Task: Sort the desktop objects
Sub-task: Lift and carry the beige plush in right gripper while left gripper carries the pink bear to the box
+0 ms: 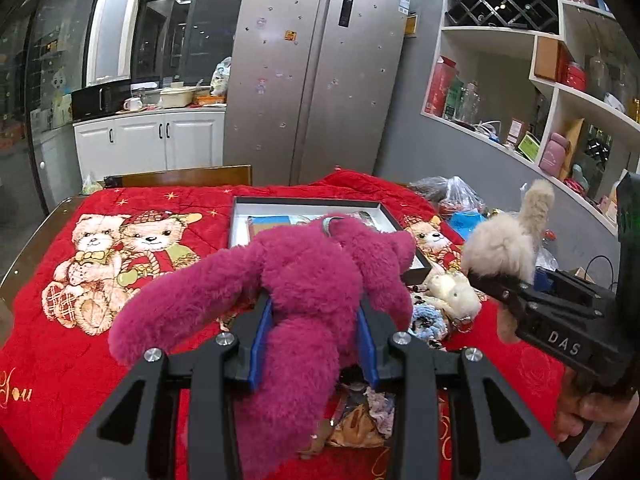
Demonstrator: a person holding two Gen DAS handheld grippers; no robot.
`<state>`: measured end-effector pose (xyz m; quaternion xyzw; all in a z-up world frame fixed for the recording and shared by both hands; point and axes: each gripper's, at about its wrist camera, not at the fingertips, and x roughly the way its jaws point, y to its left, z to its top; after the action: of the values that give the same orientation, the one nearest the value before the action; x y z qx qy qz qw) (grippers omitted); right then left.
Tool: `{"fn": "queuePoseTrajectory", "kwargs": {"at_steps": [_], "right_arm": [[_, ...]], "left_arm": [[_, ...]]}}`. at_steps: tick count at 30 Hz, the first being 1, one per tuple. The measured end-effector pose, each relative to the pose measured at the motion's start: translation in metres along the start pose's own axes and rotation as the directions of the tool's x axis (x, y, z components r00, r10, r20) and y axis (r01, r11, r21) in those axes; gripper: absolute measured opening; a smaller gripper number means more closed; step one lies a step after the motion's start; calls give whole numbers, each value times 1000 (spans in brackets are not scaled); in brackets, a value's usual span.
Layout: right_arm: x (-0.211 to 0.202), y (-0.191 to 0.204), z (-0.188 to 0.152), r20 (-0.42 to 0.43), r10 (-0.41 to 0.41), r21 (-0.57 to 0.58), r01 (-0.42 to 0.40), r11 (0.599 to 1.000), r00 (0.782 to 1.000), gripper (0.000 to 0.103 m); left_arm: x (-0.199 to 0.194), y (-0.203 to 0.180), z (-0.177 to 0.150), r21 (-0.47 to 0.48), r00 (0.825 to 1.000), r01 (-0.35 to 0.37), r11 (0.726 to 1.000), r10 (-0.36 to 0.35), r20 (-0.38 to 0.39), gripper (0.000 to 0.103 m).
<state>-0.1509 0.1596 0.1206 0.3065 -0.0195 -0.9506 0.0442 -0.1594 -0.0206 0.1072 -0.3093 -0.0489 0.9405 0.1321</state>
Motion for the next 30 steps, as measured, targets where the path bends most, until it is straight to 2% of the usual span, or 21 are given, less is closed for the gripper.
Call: {"fn": "queuePoseTrajectory", "kwargs": {"at_steps": [11, 15, 23, 27, 30], "right_arm": [[23, 12, 15, -38, 4, -30, -5, 1000, 999, 45], [30, 8, 29, -57, 69, -19, -70, 997, 996, 45], [48, 10, 48, -76, 77, -25, -79, 997, 994, 45], [67, 6, 56, -107, 115, -8, -116, 993, 988, 45], [84, 4, 63, -123, 101, -10, -103, 995, 987, 45]], "left_arm": [[10, -1, 20, 8, 999, -39, 999, 39, 6, 38], [19, -3, 31, 9, 997, -74, 997, 74, 7, 38], [51, 4, 49, -1, 996, -93, 996, 93, -13, 38], [75, 9, 62, 0, 995, -95, 995, 95, -30, 38], [95, 12, 73, 1, 994, -98, 995, 98, -43, 38]]}}
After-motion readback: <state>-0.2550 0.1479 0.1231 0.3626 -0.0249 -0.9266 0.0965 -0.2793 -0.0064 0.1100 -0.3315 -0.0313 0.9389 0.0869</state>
